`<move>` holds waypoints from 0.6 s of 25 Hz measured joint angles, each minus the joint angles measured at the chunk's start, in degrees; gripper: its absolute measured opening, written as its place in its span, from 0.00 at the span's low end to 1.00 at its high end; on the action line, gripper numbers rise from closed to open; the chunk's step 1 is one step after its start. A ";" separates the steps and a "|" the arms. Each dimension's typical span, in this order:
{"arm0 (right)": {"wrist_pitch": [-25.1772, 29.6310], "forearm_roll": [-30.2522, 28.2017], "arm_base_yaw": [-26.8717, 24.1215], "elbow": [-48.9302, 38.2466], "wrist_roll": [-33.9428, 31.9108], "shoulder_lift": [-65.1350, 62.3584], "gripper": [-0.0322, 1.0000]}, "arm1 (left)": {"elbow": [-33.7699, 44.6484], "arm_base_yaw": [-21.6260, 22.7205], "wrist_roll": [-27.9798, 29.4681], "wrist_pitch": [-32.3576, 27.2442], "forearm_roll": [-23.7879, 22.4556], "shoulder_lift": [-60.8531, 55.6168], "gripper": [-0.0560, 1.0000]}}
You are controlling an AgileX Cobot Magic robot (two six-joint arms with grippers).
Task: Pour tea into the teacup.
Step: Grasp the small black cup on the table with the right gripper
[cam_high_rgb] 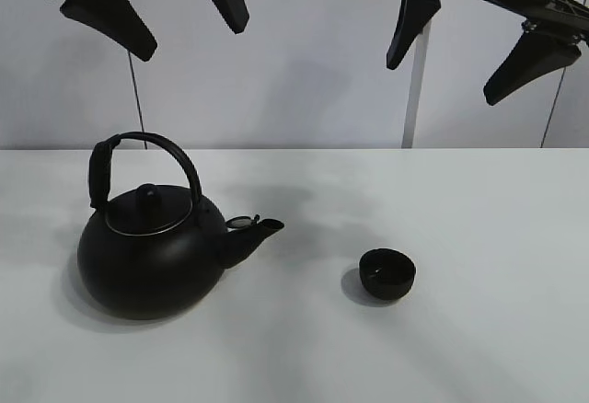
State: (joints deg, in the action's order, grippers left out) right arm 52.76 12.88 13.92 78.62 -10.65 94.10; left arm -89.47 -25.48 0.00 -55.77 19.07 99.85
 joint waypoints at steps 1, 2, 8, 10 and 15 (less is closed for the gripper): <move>-0.05 0.00 0.00 0.00 0.00 0.00 0.65 | 0.00 0.00 -0.34 0.00 0.00 0.00 0.68; -0.05 0.00 0.00 0.00 0.00 0.00 0.65 | 0.00 0.00 0.00 0.00 0.00 0.00 0.68; -2.42 0.00 0.00 0.00 0.00 0.00 0.65 | 0.00 0.00 0.00 0.00 0.00 0.00 0.68; -3.46 0.00 0.00 0.00 0.00 0.00 0.65 | 0.00 0.00 0.00 0.00 0.00 0.00 0.68; -5.44 0.00 0.00 0.00 0.00 0.00 0.65 | 0.00 0.00 0.00 0.00 0.00 0.00 0.68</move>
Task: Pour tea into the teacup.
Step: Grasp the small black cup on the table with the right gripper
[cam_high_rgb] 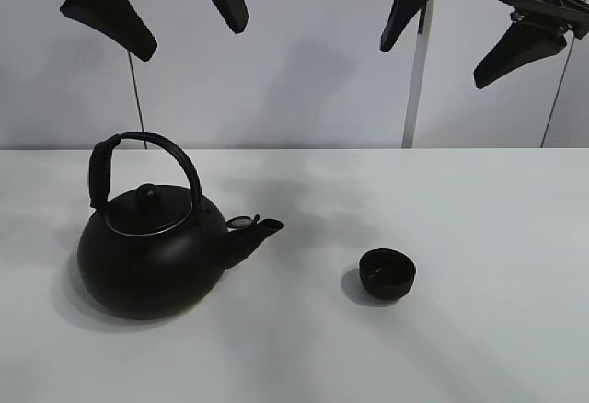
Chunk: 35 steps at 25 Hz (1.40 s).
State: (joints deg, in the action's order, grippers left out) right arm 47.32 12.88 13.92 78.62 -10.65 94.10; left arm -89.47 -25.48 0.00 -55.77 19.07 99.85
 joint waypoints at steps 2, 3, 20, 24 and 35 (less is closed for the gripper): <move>-0.73 0.26 0.00 0.00 0.00 0.00 0.65 | 0.00 0.00 -0.34 0.00 0.00 0.00 0.68; -0.79 0.40 0.00 0.00 0.00 0.00 0.65 | 0.00 0.00 0.00 0.00 0.00 0.00 0.68; 2.12 -13.20 10.19 -11.61 -0.67 4.98 0.65 | 0.00 0.00 0.00 0.00 0.00 0.00 0.68; -2.71 -13.58 10.34 -11.69 -0.56 9.61 0.65 | 0.00 0.00 0.00 0.00 0.00 0.00 0.68; -9.27 -14.78 12.84 -10.93 -0.05 15.91 0.65 | 0.00 0.00 -0.34 0.00 0.00 0.00 0.68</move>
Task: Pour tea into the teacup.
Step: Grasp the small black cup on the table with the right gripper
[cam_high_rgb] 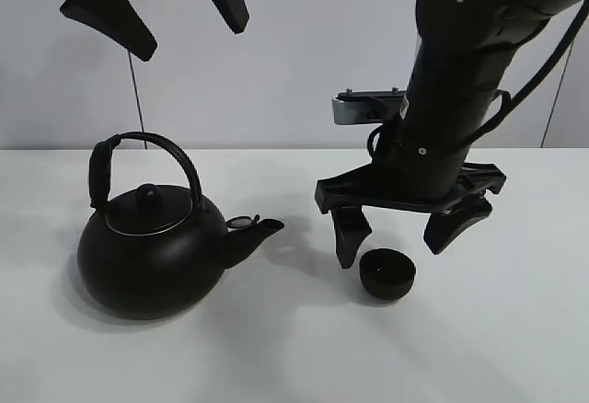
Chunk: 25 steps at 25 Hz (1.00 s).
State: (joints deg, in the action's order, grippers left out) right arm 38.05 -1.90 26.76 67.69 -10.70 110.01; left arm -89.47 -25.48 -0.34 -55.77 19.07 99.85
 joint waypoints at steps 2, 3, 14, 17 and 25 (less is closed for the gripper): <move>-0.38 -0.23 0.33 0.06 0.00 0.29 0.65 | 0.00 0.00 0.34 0.00 0.00 0.00 0.68; -0.43 -0.49 0.54 0.06 0.00 0.70 0.65 | 0.00 0.00 0.34 0.00 0.00 0.00 0.68; -0.17 -3.97 1.97 2.86 -2.28 4.01 0.58 | 0.00 0.00 0.34 0.74 0.00 0.00 0.68; 0.46 -4.44 1.97 3.31 -2.71 4.01 0.57 | 0.00 0.00 0.00 1.07 0.00 0.00 0.68; 1.95 -3.49 1.97 3.36 -2.74 4.01 0.56 | 0.00 0.00 0.34 1.12 0.00 0.00 0.68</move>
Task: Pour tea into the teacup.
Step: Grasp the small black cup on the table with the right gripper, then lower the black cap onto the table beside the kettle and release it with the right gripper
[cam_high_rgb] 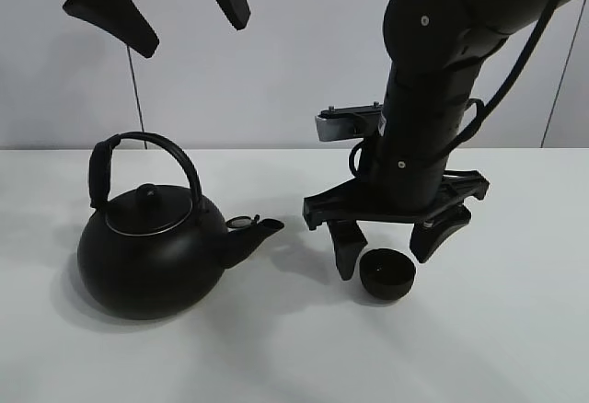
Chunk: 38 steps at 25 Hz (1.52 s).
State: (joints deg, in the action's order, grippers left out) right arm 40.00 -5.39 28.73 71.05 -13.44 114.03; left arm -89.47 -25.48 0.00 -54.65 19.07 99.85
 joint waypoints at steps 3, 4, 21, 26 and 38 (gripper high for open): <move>0.38 0.46 0.00 0.00 0.00 0.00 0.56 | 0.00 0.00 0.00 0.00 0.00 0.00 0.68; 0.38 0.53 0.00 0.00 0.00 0.00 0.56 | 0.00 0.00 0.00 0.00 0.00 0.00 0.68; 0.77 1.27 0.00 0.00 -0.76 1.89 0.43 | 0.00 0.00 0.00 0.00 0.00 0.00 0.68; 0.77 0.03 0.00 0.00 -1.75 1.89 0.42 | 0.00 0.00 -0.34 0.00 0.00 0.00 0.68; 0.95 4.23 0.00 0.00 1.18 1.89 0.42 | 0.00 0.00 0.00 0.74 0.00 0.00 0.68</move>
State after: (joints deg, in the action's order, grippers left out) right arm 40.95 -1.16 28.73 71.05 -12.26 115.91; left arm -89.47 -25.48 0.00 -53.91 19.07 99.85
